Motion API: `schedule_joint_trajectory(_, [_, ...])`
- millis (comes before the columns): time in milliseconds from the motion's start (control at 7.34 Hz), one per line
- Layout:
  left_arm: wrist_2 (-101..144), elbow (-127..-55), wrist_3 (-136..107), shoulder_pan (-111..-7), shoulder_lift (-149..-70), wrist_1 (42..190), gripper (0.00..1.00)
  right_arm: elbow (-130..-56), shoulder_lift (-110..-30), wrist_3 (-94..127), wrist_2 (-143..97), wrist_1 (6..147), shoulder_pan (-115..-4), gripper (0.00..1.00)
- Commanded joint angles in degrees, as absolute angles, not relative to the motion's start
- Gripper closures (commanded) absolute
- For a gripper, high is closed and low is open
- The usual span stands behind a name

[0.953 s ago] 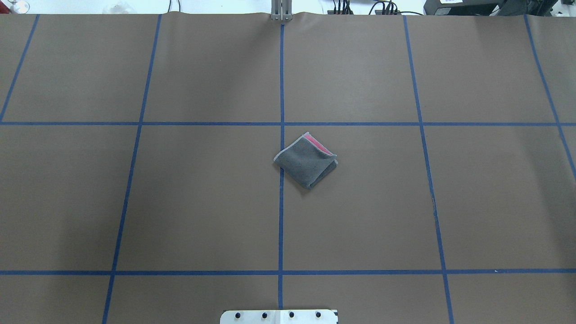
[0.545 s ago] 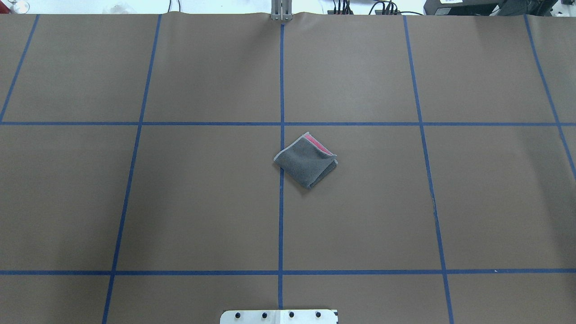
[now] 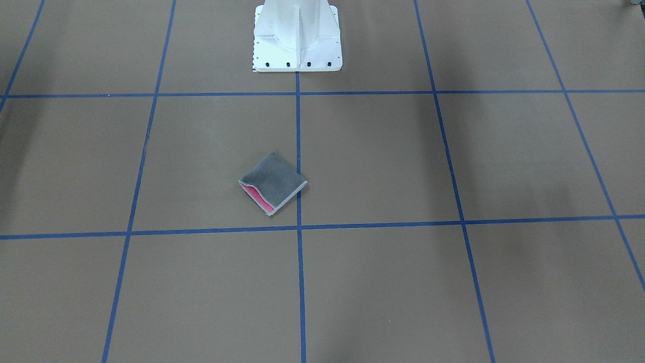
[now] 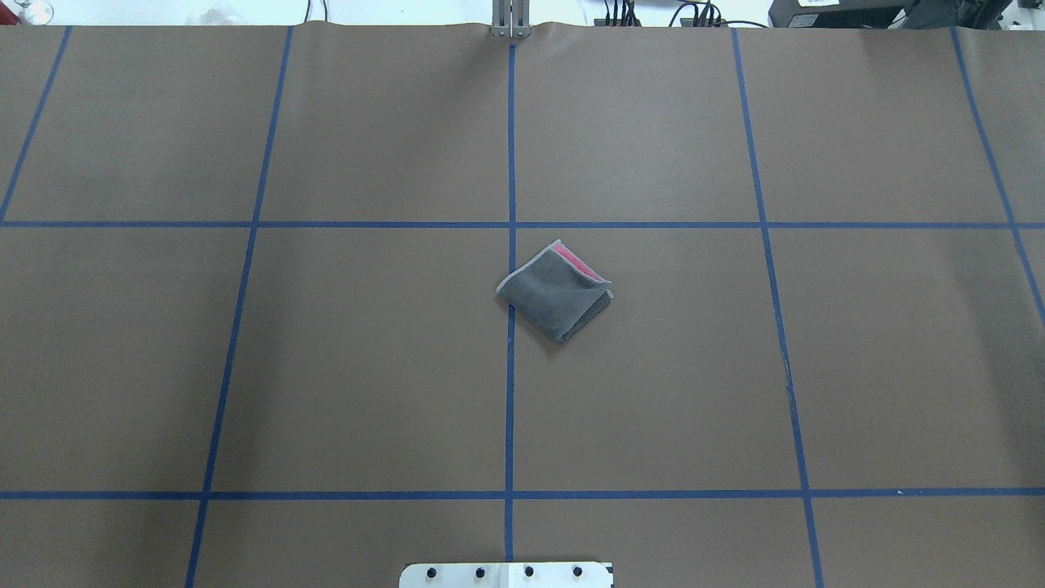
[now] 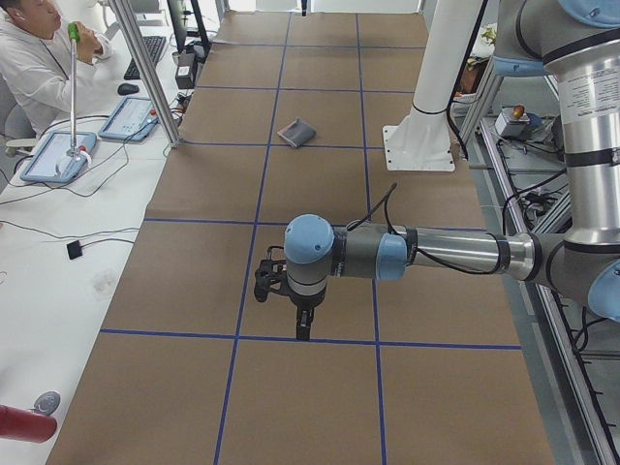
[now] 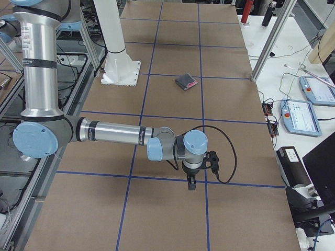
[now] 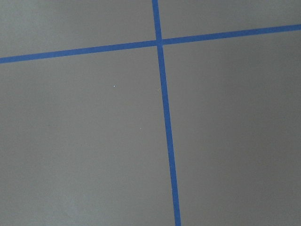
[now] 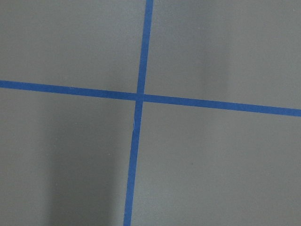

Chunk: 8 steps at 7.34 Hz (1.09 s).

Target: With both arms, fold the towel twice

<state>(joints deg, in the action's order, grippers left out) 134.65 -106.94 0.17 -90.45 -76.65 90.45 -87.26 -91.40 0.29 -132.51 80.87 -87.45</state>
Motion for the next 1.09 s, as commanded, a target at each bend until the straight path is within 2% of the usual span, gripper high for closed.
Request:
schedule_joint_trajectory(0, [134.74, -107.22, -1.76, -90.44, -76.99, 92.11, 0.0, -87.36, -91.41, 0.35, -132.54, 80.86, -87.45, 0.0])
schedule_joint_trajectory(953, [134.74, -107.4, -1.14, -90.26, -76.55, 91.93, 0.0, -87.1, -91.67, 0.09, -132.36, 80.86, -87.45, 0.0])
